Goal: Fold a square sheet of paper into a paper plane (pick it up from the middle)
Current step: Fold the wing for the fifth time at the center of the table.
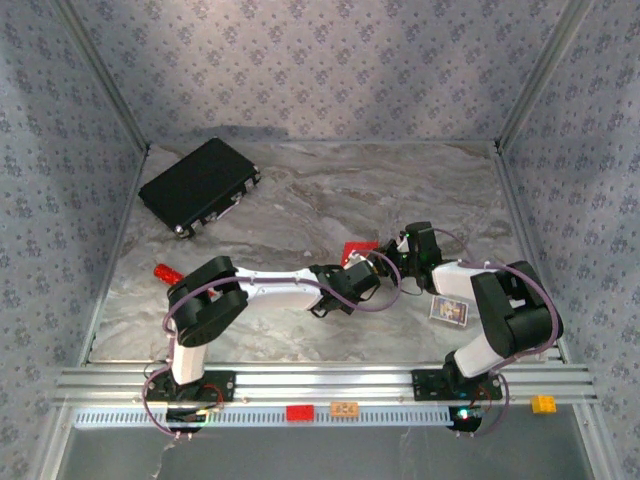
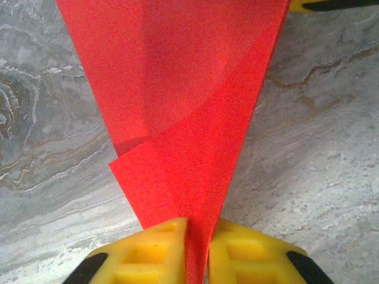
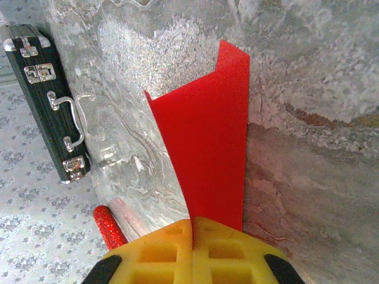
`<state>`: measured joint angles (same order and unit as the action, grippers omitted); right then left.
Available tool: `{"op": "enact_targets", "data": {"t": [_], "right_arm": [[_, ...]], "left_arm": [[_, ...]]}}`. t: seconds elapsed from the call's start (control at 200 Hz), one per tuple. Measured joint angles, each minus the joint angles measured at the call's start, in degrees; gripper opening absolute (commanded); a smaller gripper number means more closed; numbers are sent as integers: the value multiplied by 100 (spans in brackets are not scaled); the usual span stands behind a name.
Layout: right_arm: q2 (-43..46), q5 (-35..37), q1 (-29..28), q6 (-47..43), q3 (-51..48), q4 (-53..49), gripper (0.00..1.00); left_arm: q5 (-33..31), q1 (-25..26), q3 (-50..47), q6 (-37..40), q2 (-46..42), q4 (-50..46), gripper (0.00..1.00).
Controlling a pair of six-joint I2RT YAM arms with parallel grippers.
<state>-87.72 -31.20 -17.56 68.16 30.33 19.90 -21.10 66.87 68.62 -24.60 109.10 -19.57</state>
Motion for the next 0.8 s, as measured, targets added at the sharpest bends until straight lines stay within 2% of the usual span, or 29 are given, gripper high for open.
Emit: {"op": "enact_targets", "data": {"t": [0.165,0.33,0.8], "right_arm": [[57,4,13,-4,0,-66,14],[343,76,184,-160,4,-369,31],[1156,280,588,-787,4,-1467,33]], "left_arm": [[17,0,-2,-24,0,24,7],[208,-92,-118,-94,0,181,6],[1174,-551,-546,-310,-184,778,4]]}}
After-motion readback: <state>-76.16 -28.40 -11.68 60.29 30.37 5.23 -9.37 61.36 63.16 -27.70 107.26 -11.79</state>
